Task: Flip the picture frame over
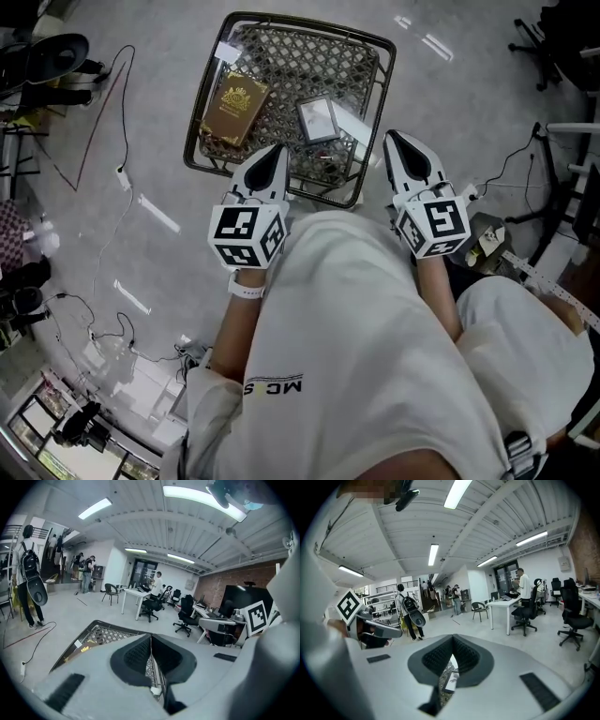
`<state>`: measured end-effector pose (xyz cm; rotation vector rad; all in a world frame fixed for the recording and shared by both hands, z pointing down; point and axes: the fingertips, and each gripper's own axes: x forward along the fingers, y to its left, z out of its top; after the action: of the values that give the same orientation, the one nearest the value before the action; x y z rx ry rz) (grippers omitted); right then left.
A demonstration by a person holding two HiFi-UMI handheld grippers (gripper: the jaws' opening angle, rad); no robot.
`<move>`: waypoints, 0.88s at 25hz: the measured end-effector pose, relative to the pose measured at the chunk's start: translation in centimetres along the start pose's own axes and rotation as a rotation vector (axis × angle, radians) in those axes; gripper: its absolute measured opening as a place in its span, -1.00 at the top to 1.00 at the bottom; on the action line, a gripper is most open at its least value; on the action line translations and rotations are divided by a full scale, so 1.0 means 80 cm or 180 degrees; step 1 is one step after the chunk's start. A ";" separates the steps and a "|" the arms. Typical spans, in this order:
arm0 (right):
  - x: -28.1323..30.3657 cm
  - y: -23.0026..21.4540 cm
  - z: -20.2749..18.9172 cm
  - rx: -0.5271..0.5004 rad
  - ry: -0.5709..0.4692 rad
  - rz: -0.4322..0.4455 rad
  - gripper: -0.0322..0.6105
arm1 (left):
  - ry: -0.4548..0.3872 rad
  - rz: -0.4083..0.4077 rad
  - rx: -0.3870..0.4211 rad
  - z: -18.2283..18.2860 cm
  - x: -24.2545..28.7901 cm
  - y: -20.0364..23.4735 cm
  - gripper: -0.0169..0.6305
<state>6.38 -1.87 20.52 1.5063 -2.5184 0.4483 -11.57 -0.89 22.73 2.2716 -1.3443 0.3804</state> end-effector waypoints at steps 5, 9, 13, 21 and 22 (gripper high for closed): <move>-0.001 0.004 -0.001 -0.0013 0.0003 -0.0003 0.85 | 0.0000 0.0007 0.0027 -0.001 -0.004 -0.001 0.86; 0.000 0.008 0.000 -0.0031 -0.0008 -0.0018 0.85 | 0.0000 0.0001 0.0046 -0.003 -0.008 0.000 0.86; 0.000 0.012 0.001 -0.0036 -0.0015 -0.0010 0.85 | -0.0019 0.0021 0.0013 -0.003 -0.011 0.005 0.86; 0.000 0.014 0.000 -0.0011 0.0006 -0.0027 0.85 | -0.0010 0.0023 0.0012 -0.003 -0.014 0.009 0.86; 0.000 0.014 0.000 -0.0011 0.0008 -0.0028 0.85 | -0.0002 0.0017 0.0011 -0.005 -0.015 0.008 0.86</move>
<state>5.43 -1.35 20.33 1.5142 -2.5084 0.4440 -12.68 -0.09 22.66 2.2715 -1.3512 0.3842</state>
